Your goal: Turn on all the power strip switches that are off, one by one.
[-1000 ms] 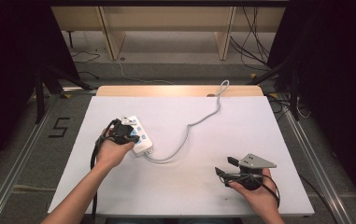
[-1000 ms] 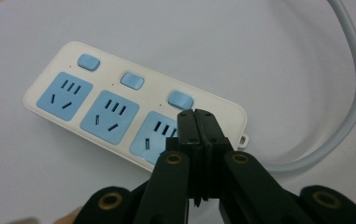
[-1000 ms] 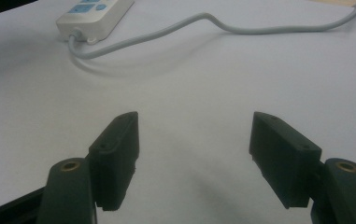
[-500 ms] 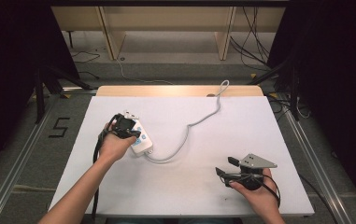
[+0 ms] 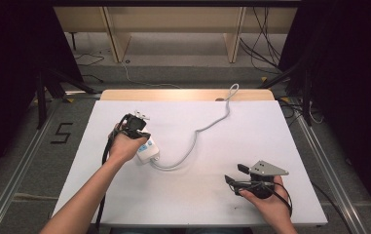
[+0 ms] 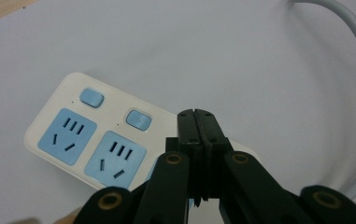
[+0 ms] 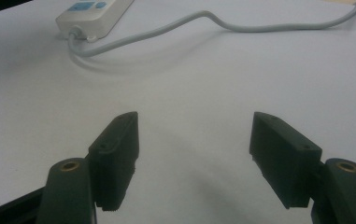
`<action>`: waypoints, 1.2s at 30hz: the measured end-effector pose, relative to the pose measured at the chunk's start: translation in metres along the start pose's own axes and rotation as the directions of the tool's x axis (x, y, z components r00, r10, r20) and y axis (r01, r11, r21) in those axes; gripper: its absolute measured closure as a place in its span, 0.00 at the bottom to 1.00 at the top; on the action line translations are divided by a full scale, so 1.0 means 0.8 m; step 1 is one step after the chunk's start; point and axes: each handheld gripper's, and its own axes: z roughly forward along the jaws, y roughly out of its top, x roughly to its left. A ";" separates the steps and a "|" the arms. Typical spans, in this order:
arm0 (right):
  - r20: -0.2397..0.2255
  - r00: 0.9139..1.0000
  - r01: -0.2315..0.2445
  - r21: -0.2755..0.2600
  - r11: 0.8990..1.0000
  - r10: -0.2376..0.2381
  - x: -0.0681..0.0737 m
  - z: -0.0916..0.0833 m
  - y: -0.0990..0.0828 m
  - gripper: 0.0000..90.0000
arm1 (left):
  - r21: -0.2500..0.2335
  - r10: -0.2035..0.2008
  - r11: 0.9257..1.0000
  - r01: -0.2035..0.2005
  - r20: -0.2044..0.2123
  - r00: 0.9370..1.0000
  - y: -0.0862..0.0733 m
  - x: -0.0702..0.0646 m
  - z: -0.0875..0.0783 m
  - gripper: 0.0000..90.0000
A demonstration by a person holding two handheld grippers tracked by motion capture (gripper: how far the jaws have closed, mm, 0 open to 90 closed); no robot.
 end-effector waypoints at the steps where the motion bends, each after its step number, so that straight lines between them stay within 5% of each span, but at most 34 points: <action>1: 0.000 1.000 0.000 -0.001 1.000 0.000 0.000 0.000 0.000 0.38 | 0.003 -0.002 1.000 0.002 0.000 1.000 0.001 -0.001 0.002 1.00; 36: -0.001 1.000 -0.002 0.004 1.000 0.002 -0.001 0.000 0.000 0.38 | 0.097 -0.030 0.995 0.031 -0.014 0.999 0.004 0.001 0.032 1.00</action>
